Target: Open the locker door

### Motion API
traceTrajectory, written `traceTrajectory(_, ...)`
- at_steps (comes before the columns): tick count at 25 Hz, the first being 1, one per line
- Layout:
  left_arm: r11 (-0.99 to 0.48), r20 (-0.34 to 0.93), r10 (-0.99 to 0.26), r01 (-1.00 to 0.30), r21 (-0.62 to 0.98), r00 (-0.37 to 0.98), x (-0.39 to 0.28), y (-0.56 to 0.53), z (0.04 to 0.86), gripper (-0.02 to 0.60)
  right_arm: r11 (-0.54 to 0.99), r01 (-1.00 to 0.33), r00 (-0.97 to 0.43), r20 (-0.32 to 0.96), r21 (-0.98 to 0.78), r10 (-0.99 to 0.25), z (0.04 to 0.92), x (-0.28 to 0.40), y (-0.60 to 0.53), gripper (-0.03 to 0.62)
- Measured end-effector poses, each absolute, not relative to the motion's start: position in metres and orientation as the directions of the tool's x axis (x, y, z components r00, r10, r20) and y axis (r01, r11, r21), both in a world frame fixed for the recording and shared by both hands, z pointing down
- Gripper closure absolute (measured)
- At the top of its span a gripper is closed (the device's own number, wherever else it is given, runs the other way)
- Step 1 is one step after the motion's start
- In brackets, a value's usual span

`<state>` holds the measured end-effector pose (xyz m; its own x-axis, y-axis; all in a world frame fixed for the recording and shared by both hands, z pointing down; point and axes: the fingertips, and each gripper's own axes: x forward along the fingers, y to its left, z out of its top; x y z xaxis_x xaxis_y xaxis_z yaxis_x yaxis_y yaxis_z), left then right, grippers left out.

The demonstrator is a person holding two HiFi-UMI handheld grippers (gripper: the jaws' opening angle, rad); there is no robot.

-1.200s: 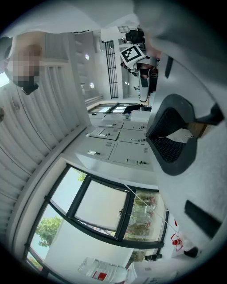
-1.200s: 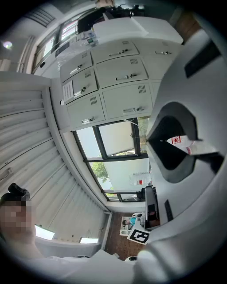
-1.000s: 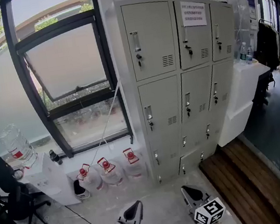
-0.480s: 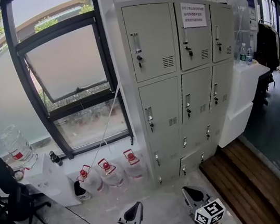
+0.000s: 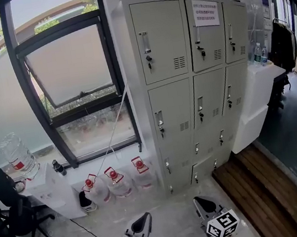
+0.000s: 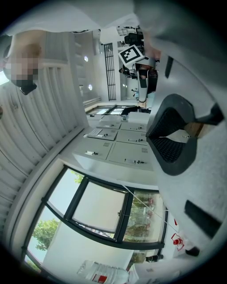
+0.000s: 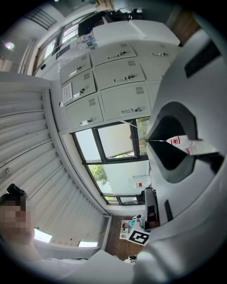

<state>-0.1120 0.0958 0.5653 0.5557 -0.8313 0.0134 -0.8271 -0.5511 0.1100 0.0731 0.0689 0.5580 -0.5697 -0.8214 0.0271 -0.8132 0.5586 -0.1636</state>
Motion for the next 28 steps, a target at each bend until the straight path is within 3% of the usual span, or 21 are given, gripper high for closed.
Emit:
traceTrajectory(14, -0.521, 0.05, -0.846, -0.842, 0.14, 0.531, -0.128, 0.03, 0.574, 0.572, 0.582, -0.795, -0.595, 0.036, -0.17, -0.803, 0.564, 0.057, -0.006, 0.581)
traceTrajectory(28, -0.459, 0.029, -0.886, -0.885, 0.081, 0.463, -0.112, -0.18, 0.558, 0.572, 0.647, -0.744, -0.657, 0.008, -0.163, -0.754, 0.556, 0.076, -0.223, 0.582)
